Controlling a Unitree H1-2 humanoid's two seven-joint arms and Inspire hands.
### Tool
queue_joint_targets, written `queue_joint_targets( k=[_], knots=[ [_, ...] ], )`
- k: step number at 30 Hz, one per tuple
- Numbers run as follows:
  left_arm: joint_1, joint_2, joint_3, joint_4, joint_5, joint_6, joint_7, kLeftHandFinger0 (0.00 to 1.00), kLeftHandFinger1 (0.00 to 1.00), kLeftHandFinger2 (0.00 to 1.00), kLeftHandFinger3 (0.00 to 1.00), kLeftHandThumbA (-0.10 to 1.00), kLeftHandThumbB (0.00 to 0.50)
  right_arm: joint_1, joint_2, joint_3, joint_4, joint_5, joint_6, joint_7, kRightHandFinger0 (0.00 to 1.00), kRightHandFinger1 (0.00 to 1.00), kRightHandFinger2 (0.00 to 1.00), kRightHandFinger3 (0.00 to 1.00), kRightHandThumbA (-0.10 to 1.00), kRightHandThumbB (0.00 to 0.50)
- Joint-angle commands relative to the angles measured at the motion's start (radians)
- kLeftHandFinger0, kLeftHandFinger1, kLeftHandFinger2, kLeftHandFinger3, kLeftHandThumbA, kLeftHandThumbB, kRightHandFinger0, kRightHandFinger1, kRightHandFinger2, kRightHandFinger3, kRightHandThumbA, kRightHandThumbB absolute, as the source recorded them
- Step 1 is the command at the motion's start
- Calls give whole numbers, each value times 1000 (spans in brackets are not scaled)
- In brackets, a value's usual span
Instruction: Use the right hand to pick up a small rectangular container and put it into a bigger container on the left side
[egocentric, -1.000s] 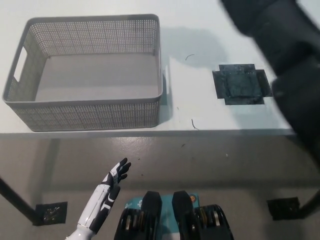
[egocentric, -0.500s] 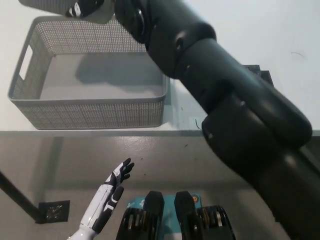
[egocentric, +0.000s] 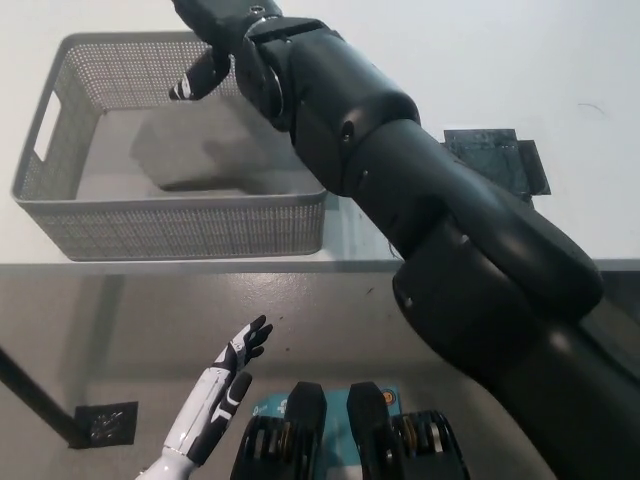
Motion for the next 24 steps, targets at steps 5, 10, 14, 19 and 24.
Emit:
queue_joint_targets(
  k=[5,10,14,19,24],
  knots=[
    [-18,21,-4,-40,19,0,-10,1000,1000,1000,1000,1000,326,-115,-29,-44,-25,47,-16,74,1000,1000,1000,1000,959,500],
    [-22,22,-5,-45,22,10,-9,1000,1000,1000,1000,1000,328,-147,-62,-83,-45,83,-74,73,1000,1000,1000,1000,1000,500],
    [-38,22,1,-37,25,-4,-2,1000,1000,1000,1000,1000,315,-189,-161,-145,-99,118,-191,23,1000,1000,1000,1000,1000,472],
    [-49,32,9,-37,10,5,-8,1000,1000,1000,1000,1000,317,-112,-346,-218,-389,150,-262,77,1000,1000,1000,1000,909,400],
    [-63,30,19,-31,5,-1,0,1000,1000,1000,1000,1000,325,113,-541,-366,-1005,302,-64,270,1000,1000,1000,1000,979,384]
  ],
)
